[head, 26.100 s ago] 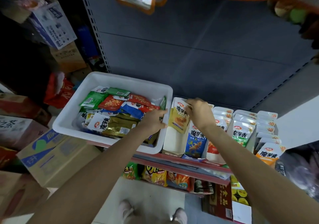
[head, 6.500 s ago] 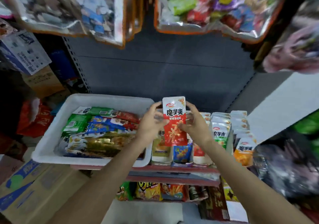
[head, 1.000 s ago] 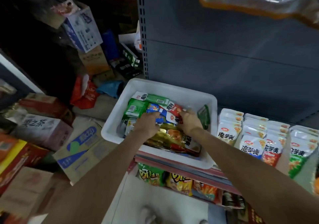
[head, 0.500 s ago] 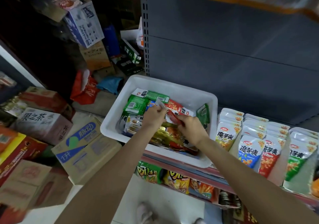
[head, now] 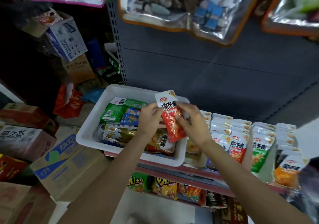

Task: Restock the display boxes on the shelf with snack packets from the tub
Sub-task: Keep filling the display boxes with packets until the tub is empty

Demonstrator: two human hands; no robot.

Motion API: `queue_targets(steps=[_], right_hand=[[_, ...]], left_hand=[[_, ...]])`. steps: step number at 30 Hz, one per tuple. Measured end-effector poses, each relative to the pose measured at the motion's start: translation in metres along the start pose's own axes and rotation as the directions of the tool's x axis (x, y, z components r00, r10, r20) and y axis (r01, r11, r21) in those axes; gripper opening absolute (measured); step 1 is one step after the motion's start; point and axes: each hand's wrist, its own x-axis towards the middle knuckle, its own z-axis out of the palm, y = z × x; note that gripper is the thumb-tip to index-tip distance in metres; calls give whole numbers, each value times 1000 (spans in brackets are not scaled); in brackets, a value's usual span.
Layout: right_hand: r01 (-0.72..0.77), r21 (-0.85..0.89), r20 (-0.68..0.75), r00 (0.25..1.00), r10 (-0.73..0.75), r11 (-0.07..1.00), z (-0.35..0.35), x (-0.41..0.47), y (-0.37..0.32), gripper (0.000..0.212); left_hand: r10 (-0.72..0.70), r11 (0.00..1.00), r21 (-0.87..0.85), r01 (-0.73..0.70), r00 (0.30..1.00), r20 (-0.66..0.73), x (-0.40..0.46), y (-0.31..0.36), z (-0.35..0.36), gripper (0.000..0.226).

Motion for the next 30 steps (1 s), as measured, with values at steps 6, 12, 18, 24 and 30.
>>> queue_targets(steps=[6,12,18,24,30], right_hand=[[-259,315,-86,950,299,913,-60,-17,41,60],[-362,298,-161,893,420,883,-117,-52,87,17],[-464,203,-211,839,501,862,-145,-79,123,31],[-504,26,-224,839,496,864,-151,-83,144,39],[-441,-48,-183,886,426,896,-150,-81,147,38]], left_hand=[[-9,998,62,-5,974,228,-16,11,71,15],[-25,992,123,-12,955,294,-18,17,141,10],[125,901,357,-249,934,336,-21,3,199,11],[176,841,438,-318,926,335,-24,-8,219,8],[148,763,550,-341,919,365,-24,-21,219,5]])
